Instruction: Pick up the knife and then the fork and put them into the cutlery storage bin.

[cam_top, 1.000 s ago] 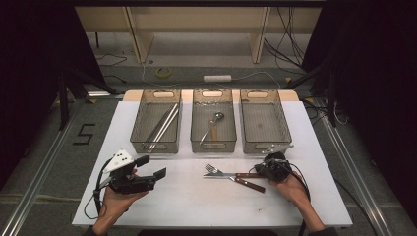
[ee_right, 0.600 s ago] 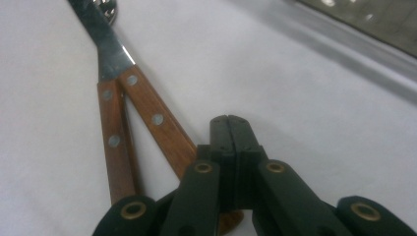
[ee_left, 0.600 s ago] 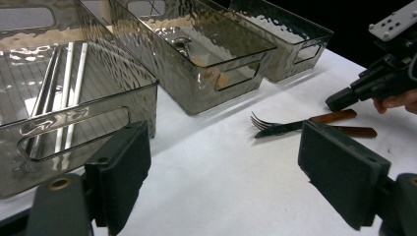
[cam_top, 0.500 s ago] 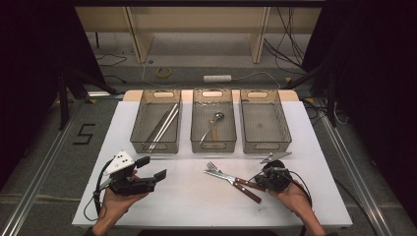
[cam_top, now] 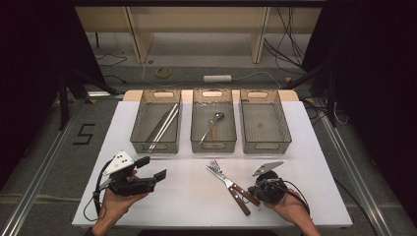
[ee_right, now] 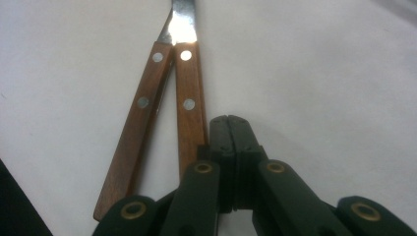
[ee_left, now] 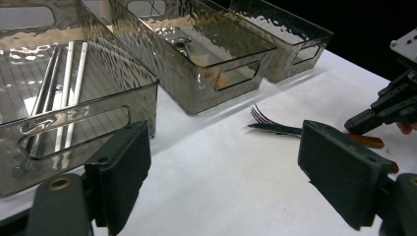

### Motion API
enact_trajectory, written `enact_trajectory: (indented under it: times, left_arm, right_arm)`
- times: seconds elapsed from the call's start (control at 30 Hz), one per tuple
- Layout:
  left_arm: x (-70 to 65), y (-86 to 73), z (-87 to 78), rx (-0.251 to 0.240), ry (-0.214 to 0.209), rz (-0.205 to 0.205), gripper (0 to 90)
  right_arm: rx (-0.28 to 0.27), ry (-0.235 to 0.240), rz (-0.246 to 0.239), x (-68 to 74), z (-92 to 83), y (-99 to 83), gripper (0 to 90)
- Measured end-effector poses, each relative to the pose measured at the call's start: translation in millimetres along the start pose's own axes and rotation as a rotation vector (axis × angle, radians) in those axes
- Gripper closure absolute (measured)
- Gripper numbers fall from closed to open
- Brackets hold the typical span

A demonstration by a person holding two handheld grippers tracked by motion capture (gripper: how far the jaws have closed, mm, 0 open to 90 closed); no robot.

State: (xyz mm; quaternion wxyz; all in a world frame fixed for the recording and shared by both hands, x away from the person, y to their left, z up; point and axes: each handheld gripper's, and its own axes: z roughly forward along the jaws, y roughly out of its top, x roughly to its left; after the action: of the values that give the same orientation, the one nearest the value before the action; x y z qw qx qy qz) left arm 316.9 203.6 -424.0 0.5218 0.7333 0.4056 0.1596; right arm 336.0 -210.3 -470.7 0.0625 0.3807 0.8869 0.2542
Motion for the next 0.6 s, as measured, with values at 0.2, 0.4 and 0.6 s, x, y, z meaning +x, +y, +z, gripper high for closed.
enact_trajectory:
  times: [0.2, 0.4, 0.6]
  left_arm:
    - [0.2, 0.1, -0.3, -0.008, -0.001, -0.009, 19.8]
    - [-0.3, 0.3, 0.1, -0.005, -0.005, -0.003, 19.6]
    - [0.5, -0.2, 0.8, -0.001, -0.004, -0.005, 19.6]
  right_arm:
    - [-0.052, 0.026, 0.003, -2.0, -8.3, 3.6, 78.7]
    - [-0.02, 0.074, -0.052, 2.5, -10.7, 15.6, 54.5]
    - [0.064, 0.059, -0.093, 6.2, 0.1, 28.9, 41.5]
